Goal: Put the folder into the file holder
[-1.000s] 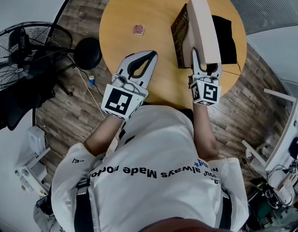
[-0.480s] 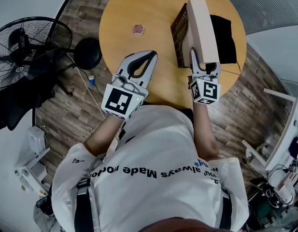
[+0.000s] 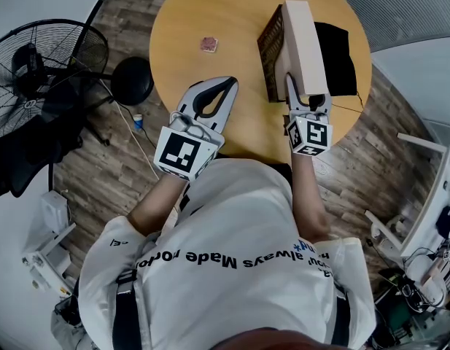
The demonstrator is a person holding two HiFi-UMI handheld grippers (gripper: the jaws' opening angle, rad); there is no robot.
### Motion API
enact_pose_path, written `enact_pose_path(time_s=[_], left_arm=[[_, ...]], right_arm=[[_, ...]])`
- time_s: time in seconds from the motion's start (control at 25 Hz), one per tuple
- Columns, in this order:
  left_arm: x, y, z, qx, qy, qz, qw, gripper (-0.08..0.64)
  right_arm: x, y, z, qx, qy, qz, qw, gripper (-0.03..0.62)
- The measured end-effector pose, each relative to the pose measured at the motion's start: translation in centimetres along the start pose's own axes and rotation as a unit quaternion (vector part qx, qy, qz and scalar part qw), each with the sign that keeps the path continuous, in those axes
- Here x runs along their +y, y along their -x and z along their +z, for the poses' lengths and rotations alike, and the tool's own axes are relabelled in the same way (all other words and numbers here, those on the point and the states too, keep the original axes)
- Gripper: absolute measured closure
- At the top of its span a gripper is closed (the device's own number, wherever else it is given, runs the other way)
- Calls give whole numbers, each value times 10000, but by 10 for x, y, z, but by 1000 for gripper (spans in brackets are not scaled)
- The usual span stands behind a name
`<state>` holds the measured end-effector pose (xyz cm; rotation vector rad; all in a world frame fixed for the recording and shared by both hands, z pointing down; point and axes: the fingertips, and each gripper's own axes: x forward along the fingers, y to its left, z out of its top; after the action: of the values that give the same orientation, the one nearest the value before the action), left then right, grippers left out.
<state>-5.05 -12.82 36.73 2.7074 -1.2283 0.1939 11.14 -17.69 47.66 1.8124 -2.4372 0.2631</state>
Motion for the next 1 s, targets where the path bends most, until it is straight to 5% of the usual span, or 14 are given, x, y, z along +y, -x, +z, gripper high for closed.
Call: enact_pose_path(time_s=[1.0], left_arm=[[-2, 1, 1, -30, 59, -2, 10000, 536]], right_arm=[[2, -2, -21, 431, -78, 108, 9990, 281]])
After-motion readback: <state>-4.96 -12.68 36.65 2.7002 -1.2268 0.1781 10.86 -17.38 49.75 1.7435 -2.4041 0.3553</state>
